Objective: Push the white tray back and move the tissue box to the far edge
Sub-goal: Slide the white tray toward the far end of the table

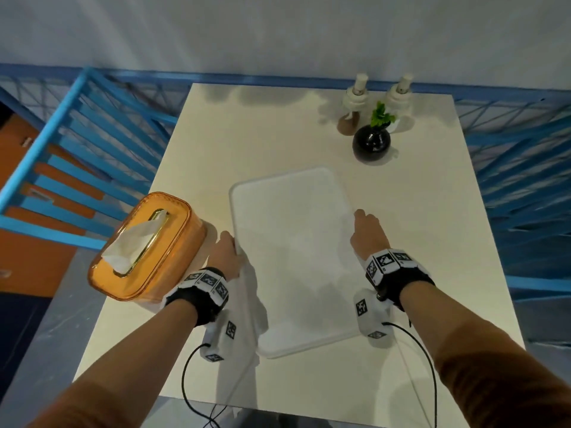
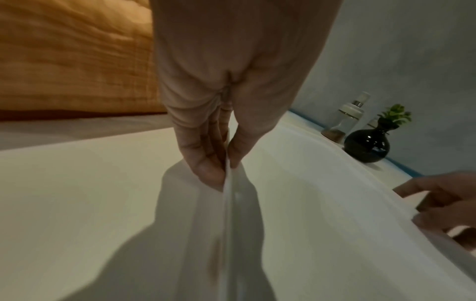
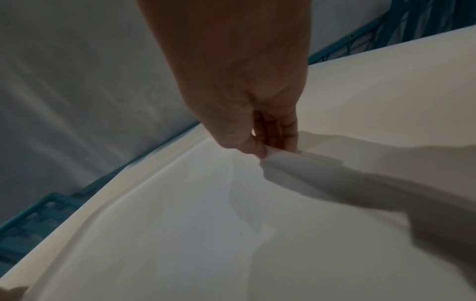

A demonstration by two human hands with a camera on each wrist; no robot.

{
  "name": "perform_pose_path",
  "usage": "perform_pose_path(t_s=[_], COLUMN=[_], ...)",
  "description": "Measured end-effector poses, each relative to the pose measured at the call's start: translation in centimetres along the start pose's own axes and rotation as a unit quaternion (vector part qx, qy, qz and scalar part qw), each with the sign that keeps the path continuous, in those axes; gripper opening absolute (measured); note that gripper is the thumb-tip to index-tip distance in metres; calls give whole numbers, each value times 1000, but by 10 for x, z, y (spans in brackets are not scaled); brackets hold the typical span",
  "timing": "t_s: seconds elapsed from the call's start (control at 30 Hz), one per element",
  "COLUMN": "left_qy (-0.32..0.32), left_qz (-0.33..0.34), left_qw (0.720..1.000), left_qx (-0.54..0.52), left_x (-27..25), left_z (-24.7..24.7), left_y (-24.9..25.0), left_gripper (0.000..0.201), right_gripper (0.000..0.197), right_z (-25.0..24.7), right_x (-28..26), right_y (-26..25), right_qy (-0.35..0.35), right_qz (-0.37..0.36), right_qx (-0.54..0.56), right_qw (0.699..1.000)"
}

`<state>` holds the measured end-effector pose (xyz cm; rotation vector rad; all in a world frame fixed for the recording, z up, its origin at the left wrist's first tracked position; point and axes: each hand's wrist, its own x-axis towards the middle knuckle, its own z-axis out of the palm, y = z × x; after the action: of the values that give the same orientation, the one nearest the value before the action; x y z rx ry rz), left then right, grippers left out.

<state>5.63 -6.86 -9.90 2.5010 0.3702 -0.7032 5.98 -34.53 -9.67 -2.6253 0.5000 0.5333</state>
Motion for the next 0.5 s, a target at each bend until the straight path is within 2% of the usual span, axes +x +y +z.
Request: perform_pose_path(t_s=[0.13,0.3,0.4,0.5], left_qy=[17,66,42,3], left_qz=[5,25,14,8], left_qw=[1000,997,997,989], left_qx=[5,16,61,150], left_x=[30,31,23,8], left_z=[-7,-22,-15,-5], left_y=[3,30,17,0], left_gripper=[20,28,34,49], right_gripper=[42,34,37,47], right_z=[0,2,0,4], right_x=[10,17,6,-13], right_y=[2,6,14,25], right_qy=[4,19,-1,-43], right_qz=[-6,-19,11,47], right_qx=[31,71,92,91], right_qw=[999,997,996,994])
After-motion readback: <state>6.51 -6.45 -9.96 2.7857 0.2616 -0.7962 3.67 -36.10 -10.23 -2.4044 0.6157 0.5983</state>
